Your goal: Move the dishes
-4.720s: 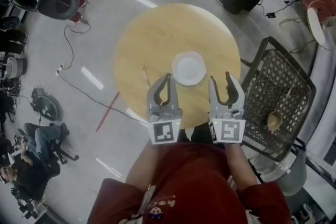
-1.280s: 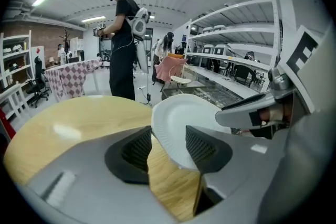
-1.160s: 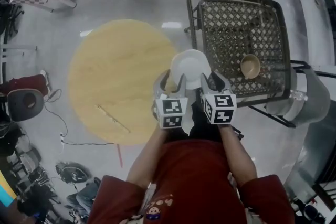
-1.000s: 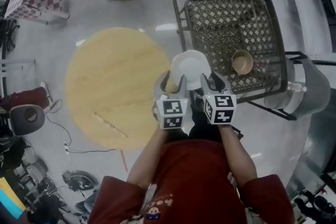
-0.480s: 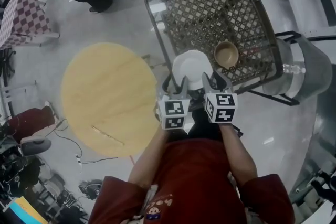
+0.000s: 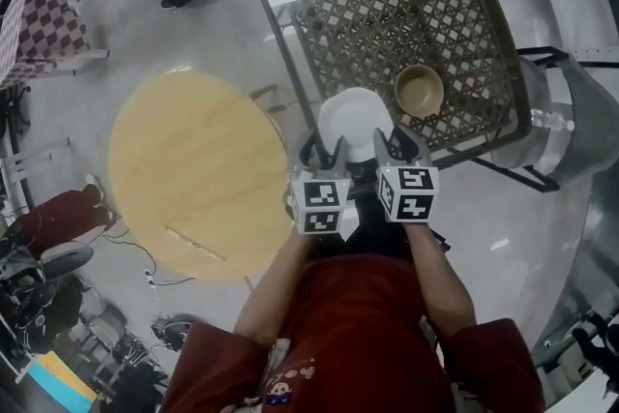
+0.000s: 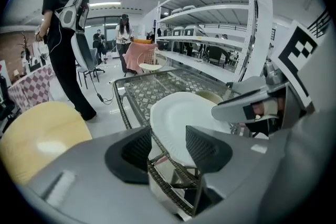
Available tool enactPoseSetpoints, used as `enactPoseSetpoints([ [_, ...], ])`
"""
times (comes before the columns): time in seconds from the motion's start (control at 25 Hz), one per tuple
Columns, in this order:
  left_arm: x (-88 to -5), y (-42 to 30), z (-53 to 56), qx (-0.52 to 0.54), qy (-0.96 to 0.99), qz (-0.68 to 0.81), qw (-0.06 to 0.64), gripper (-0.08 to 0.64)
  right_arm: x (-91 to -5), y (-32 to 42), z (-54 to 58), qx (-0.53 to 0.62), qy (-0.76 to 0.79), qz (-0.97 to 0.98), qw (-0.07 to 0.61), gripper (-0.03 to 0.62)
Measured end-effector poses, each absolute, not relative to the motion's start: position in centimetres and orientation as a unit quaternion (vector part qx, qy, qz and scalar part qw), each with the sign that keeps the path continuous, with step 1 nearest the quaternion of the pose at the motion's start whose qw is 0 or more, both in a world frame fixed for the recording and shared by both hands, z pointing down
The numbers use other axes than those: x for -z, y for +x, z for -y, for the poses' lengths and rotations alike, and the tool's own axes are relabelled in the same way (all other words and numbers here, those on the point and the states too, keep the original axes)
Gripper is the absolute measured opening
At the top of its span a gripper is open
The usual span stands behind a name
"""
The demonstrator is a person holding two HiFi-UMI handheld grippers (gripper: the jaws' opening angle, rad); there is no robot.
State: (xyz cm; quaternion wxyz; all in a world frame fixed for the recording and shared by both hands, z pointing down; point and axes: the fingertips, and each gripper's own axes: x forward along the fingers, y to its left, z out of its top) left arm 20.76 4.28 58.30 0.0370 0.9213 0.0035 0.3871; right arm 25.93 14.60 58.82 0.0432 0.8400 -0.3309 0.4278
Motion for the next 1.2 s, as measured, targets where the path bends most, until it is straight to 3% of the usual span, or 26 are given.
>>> enactPoseSetpoints([
  [1.2, -67.7, 19.9, -8.3, -0.471, 0.880, 0.000, 0.058, 0.218, -67.7, 26.2, -18.3, -0.513, 0.799, 0.308, 0.052, 0.144],
])
